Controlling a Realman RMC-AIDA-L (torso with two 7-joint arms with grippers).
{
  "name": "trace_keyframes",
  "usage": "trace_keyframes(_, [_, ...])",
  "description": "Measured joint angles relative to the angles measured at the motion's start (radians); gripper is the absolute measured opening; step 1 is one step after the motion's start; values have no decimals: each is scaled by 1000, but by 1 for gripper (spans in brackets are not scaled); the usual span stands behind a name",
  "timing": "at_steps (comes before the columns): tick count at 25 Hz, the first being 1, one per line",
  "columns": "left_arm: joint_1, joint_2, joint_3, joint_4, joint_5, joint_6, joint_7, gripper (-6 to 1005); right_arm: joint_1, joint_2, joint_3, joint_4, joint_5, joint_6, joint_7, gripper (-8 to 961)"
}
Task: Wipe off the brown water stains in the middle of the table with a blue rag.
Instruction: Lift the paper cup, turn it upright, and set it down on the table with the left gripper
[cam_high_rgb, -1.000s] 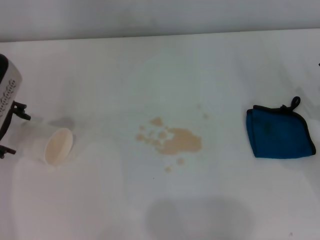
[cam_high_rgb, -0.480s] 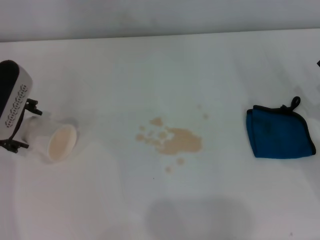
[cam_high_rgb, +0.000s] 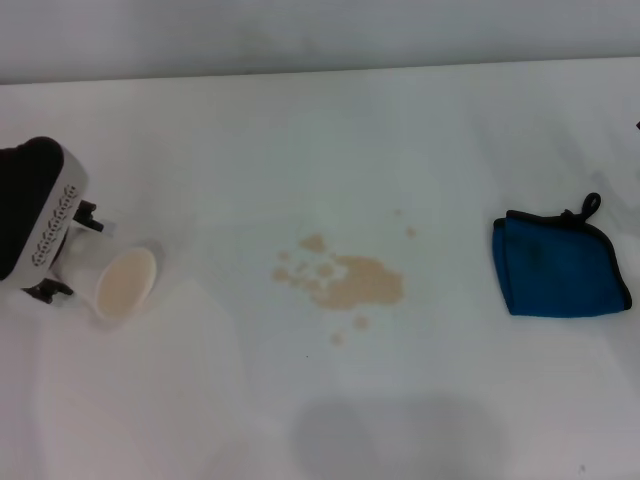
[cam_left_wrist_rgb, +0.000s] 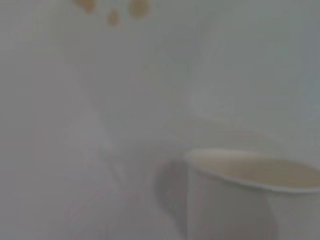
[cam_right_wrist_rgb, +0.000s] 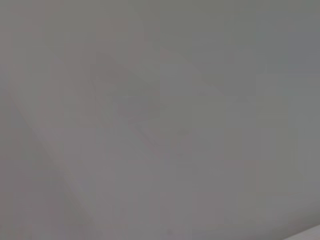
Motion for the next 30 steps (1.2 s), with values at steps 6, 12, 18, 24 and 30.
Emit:
trace_keyframes(6, [-17, -1, 1, -35, -34, 25, 14, 834, 0, 0, 4, 0, 0, -15, 0, 840])
trace_keyframes(12, [-23, -2, 1, -39, -70, 26, 20, 822, 11, 0, 0, 0, 0, -37, 0, 840])
trace_keyframes(18, [-28, -3, 0, -53, -68, 23, 22, 811, 12, 0, 2, -3, 0, -39, 0, 841])
trace_keyframes(24, [-27, -6, -10, -51, -105, 25, 22, 729, 12, -1, 4, -4, 1, -39, 0, 841])
trace_keyframes(30, [-18, -6, -86, -19, -299, 14, 22, 673, 17, -1, -1, -29, -1, -51, 6, 840])
